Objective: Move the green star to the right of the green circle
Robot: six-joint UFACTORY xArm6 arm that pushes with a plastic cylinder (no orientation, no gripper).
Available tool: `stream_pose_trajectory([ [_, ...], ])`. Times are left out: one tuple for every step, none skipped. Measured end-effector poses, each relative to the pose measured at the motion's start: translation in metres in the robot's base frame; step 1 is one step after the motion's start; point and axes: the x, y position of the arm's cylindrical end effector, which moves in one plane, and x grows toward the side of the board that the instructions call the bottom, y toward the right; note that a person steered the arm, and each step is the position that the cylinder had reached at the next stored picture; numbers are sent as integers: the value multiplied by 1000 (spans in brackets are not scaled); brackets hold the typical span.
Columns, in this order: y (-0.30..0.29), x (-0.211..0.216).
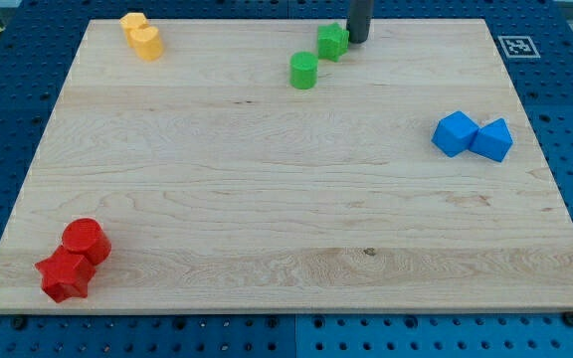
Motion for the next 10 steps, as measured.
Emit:
stream_pose_trajectory([
  [0,-11],
  [-6,-28],
  [-16,-30],
  [-21,-28],
  [-46,-28],
  [-53,-24],
  [-45,-9],
  [-28,14],
  [-13,39],
  [-9,61],
])
